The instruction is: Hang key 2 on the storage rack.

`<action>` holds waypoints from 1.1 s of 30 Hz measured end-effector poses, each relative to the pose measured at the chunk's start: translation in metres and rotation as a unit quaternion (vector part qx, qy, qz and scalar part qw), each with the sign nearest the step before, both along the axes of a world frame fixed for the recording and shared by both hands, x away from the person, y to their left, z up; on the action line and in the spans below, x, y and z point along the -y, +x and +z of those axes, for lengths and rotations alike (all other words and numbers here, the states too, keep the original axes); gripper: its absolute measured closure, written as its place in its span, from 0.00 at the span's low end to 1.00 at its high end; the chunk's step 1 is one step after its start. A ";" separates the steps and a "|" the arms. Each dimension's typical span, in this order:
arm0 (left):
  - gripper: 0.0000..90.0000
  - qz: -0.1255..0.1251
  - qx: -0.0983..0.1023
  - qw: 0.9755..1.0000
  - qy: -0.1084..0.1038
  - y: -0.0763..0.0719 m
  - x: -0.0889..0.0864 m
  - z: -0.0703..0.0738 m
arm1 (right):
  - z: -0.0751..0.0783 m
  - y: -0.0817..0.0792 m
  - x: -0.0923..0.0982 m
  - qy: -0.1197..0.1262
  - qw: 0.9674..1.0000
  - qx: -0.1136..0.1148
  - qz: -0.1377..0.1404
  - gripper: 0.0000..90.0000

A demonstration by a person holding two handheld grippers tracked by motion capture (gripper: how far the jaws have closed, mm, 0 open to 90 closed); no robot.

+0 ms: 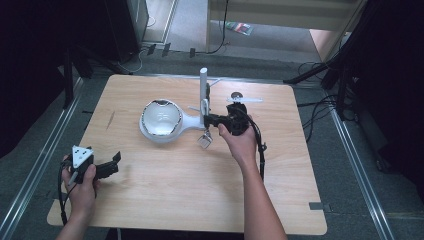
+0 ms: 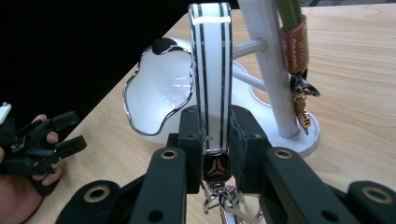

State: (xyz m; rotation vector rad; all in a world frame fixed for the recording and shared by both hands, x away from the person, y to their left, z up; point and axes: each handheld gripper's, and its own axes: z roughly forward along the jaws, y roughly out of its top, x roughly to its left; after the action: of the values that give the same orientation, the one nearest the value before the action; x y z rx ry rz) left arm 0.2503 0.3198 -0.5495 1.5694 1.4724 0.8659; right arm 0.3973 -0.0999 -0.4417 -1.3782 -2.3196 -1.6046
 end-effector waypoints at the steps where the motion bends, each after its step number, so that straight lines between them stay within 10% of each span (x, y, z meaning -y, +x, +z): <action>1: 0.00 0.000 0.000 1.000 0.000 0.000 0.000 0.000 | 0.000 0.000 0.001 0.000 1.000 0.001 -0.002 0.86; 13: 0.00 0.000 -0.001 1.000 0.002 0.000 0.000 0.000 | -0.001 0.002 -0.001 -0.023 0.998 -0.001 -0.062 0.79; 28: 0.00 0.002 0.000 1.000 0.003 0.000 0.001 0.000 | 0.008 -0.008 0.003 -0.055 0.989 0.081 -0.112 0.50; 33: 0.00 0.000 0.000 1.000 0.006 0.000 0.001 0.000 | 0.012 -0.013 0.003 -0.083 0.980 0.124 -0.129 0.33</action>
State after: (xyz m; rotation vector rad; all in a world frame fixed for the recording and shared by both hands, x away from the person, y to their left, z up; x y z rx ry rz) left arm 0.2504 0.3184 -0.5495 1.5787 1.4706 0.8759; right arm 0.3847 -0.1034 -0.4293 -1.6620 -2.5557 -1.7782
